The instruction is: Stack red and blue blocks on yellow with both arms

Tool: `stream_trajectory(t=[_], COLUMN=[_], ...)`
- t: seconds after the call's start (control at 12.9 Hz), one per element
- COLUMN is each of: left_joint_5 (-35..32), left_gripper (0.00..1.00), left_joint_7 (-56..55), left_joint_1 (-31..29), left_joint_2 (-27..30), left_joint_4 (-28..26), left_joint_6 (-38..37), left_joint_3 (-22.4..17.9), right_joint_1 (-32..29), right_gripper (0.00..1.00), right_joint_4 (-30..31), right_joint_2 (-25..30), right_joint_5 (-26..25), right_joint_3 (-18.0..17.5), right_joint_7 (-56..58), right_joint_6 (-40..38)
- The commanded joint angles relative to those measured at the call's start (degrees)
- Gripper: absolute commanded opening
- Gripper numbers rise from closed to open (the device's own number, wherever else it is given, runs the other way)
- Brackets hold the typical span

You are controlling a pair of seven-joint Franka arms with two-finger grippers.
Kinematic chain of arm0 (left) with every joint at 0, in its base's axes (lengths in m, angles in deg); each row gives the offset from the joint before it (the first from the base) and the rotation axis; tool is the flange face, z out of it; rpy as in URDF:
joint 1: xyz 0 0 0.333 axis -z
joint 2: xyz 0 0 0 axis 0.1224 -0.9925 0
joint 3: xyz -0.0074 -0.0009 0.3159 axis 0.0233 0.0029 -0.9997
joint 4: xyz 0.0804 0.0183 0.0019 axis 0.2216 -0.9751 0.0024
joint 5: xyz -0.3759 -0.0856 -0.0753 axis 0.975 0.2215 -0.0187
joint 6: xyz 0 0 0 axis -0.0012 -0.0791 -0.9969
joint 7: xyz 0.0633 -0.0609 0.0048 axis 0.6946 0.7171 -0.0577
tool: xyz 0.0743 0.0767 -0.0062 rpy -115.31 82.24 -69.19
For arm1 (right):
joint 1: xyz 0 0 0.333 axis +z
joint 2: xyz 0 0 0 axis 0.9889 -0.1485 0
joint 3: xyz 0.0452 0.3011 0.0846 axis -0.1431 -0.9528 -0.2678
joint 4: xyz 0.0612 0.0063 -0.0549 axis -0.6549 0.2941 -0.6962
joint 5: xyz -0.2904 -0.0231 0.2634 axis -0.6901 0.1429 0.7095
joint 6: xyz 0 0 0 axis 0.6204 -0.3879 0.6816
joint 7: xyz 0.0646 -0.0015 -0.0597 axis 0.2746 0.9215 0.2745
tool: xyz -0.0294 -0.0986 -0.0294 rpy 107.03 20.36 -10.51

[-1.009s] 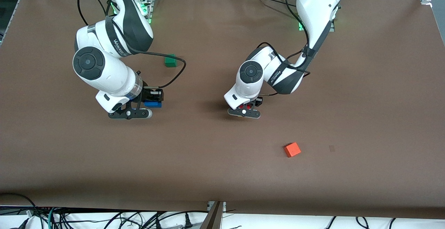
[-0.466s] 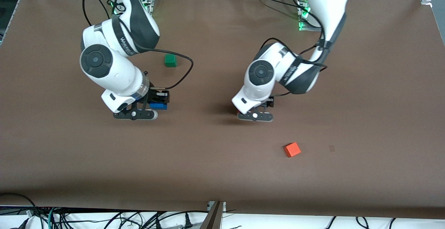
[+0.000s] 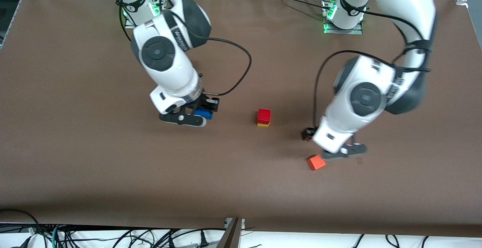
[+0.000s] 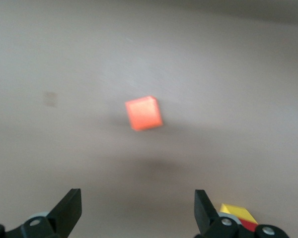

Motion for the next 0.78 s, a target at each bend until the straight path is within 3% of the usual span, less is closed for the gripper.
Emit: stream_trajectory(t=[0.0, 0.39, 0.54, 0.7], left_joint_5=[-1.41, -0.88, -0.88, 0.68], left_gripper=[1.00, 1.00, 1.00, 1.00], left_joint_7=[7.84, 18.59, 22.62, 24.22], left_joint_1=[-5.95, -15.45, -17.22, -13.82], left_joint_2=[0.25, 5.95, 10.69, 15.69], left_joint_4=[0.81, 0.20, -0.68, -1.82], left_joint_6=[-1.08, -6.87, -9.42, -9.96], left_joint_3=[0.91, 0.82, 0.38, -6.27], right_joint_1=[4.03, 10.11, 11.16, 12.48], right_gripper=[0.43, 0.43, 0.43, 0.43], right_joint_4=[-4.54, -5.07, -6.99, -7.79], right_joint_2=[-5.13, -10.93, -13.22, -15.07], right_joint_5=[0.79, 0.35, 0.35, 0.26], right_joint_3=[0.36, 0.45, 0.45, 0.62], right_joint_7=[-8.84, -18.72, -20.38, -20.57], right_joint_6=[4.03, 17.22, 20.56, 23.20])
